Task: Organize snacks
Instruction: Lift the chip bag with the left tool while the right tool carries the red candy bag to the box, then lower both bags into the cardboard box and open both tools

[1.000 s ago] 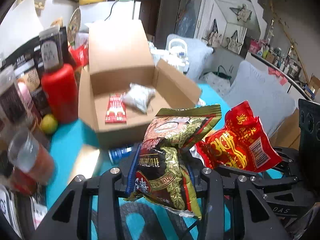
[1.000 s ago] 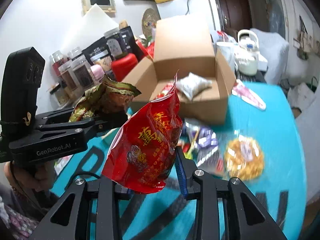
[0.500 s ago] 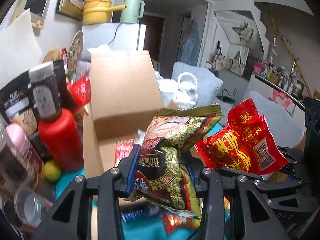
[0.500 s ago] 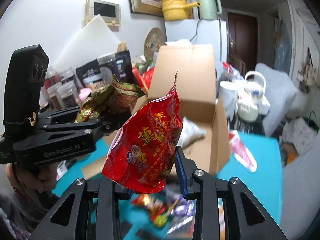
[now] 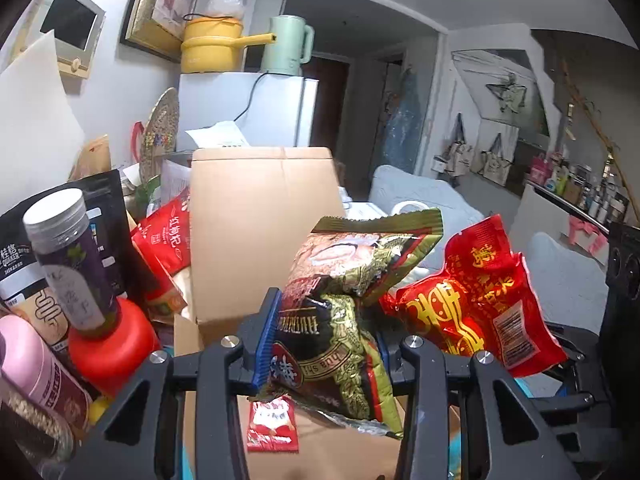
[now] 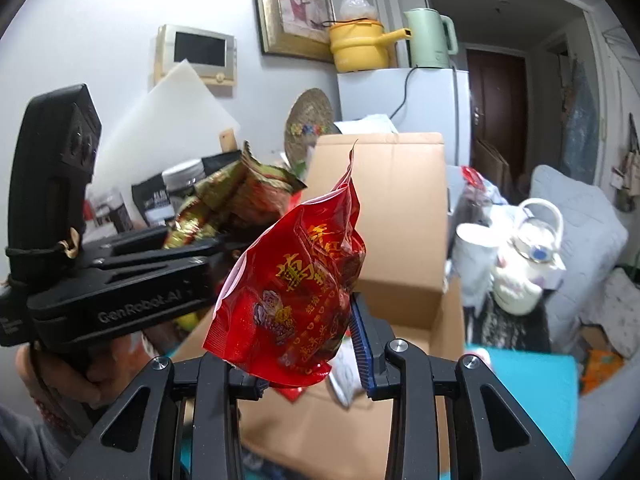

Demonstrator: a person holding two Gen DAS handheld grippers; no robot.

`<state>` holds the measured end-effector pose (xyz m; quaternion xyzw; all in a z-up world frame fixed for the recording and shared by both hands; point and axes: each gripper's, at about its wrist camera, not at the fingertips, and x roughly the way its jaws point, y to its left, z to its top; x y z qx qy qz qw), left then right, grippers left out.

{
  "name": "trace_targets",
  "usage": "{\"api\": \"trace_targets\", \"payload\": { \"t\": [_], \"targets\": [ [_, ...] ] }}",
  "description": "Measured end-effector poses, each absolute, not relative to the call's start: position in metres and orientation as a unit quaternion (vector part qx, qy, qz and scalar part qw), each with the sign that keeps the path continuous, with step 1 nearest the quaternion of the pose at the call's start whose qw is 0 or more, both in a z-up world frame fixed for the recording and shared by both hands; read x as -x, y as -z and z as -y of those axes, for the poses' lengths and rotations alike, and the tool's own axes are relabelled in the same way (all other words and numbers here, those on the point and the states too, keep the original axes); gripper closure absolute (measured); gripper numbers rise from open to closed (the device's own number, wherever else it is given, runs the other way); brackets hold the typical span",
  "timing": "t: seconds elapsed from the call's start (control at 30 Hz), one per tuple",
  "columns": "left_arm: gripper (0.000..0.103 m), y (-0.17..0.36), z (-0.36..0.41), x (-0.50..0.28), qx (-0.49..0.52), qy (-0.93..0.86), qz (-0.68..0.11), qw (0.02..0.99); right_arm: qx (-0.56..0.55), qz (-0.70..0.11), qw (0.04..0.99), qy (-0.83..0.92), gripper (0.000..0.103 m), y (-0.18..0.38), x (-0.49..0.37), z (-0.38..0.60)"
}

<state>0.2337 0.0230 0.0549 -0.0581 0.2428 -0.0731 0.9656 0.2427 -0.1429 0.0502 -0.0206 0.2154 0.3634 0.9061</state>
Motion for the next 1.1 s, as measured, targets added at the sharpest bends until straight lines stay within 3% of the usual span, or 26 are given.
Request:
{"api": "trace_targets", "payload": {
  "t": [0.9, 1.1],
  "targets": [
    [0.063, 0.038, -0.03, -0.325, 0.043, 0.006, -0.389, 0.92, 0.017, -0.39, 0.865, -0.315, 0.069, 0.041, -0.349, 0.102],
    [0.063, 0.049, -0.033, -0.333, 0.037, -0.02, -0.421, 0.906, 0.02, -0.394, 0.87, -0.295, 0.069, 0.045, -0.353, 0.109]
  ]
}}
